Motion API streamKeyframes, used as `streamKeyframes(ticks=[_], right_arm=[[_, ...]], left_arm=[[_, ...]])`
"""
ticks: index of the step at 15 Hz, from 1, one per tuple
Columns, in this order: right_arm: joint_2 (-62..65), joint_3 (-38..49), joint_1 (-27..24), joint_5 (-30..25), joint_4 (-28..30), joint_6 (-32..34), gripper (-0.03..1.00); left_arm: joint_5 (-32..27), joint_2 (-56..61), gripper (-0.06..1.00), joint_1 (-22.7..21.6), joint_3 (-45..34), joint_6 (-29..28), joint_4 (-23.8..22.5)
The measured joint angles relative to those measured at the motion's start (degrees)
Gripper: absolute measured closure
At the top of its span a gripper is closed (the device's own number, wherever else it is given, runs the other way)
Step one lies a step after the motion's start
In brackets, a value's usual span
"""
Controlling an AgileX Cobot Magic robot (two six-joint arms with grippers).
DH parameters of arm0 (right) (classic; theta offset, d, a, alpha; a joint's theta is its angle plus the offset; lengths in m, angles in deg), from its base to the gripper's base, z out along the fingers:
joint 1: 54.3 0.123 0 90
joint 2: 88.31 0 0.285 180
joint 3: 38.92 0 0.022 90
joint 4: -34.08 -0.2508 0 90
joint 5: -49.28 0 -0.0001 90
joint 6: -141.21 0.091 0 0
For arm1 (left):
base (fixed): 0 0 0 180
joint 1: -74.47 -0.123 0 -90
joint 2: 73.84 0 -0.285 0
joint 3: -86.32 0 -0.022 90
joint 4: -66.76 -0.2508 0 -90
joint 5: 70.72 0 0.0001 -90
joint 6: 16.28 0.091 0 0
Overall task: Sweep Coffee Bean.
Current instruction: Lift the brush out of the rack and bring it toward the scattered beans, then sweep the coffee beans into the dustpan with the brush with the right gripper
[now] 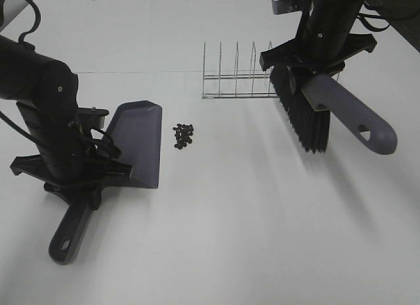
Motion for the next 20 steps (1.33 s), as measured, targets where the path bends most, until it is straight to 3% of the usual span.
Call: streamKeyframes(ticks=[6, 10, 12, 13, 20], right_arm=[[-8.31, -1.15, 4.64, -0.86, 2.64, 0.8, 0.69], [-19.31, -18.39, 12.55, -11.52, 2.64, 1.43, 0.69], [-21.66, -22.63, 13.98, -13.75, 1.38, 0.97, 0.69], [-25.9, -30.65, 16.84, -16.79, -2.23, 0.06, 0.69], [-30.31, -45.78, 22.17, -17.42, -12.32, -0.52, 0.69]], left_arm=[[-0.29, -0.86, 0.68, 0.0, 1.2, 0.69, 0.69], [-0.29, -1.03, 0.68, 0.0, 1.2, 1.03, 0.69], [-0.23, -1.03, 0.68, 0.0, 1.2, 1.03, 0.69], [-0.23, -1.15, 0.68, 0.0, 1.2, 1.09, 0.69], [-0.23, -1.15, 0.68, 0.0, 1.2, 1.2, 0.69]])
